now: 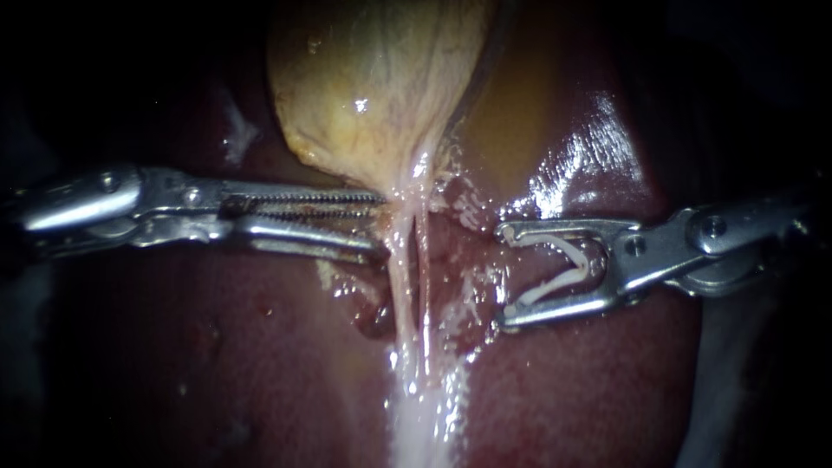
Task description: Grabbing gallbladder
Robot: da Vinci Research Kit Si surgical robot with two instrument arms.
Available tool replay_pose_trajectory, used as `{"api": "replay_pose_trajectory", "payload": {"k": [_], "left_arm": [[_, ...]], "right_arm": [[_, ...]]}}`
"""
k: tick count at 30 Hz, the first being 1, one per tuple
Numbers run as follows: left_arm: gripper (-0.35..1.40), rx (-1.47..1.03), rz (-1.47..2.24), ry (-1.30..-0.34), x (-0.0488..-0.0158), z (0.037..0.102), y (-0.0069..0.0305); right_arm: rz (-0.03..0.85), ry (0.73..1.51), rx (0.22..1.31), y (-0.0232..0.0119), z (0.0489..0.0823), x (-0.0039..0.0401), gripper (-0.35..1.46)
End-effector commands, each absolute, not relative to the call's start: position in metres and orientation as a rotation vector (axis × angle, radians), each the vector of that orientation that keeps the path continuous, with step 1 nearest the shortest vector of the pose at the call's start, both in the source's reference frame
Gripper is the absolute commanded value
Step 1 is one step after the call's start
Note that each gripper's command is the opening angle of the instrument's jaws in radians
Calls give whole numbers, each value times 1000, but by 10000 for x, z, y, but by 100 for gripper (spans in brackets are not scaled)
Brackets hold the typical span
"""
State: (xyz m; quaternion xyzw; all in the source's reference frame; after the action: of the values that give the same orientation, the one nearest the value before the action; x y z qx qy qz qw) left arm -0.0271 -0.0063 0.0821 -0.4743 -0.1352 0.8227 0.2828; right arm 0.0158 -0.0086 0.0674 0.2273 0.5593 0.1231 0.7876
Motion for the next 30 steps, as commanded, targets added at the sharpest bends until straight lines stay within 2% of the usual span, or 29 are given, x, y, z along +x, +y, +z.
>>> {"api": "replay_pose_trajectory", "payload": {"k": [1, 8, 12, 14, 30], "left_arm": [[-3, -1265, 2208, -365, -271, 821, -63], [-11, -1258, 2211, -370, -269, 817, -61], [-23, -1251, 2214, -370, -267, 814, -61], [-35, -1245, 2211, -376, -265, 812, -61], [-35, -1188, 2179, -439, -257, 794, -66]], "right_arm": [[265, 1205, 490, -86, 674, 158, 50], [265, 1205, 490, -86, 674, 158, 50], [265, 1205, 490, -86, 674, 158, 50], [265, 1205, 490, -86, 673, 158, 50], [265, 1205, 490, -86, 673, 158, 50]]}}
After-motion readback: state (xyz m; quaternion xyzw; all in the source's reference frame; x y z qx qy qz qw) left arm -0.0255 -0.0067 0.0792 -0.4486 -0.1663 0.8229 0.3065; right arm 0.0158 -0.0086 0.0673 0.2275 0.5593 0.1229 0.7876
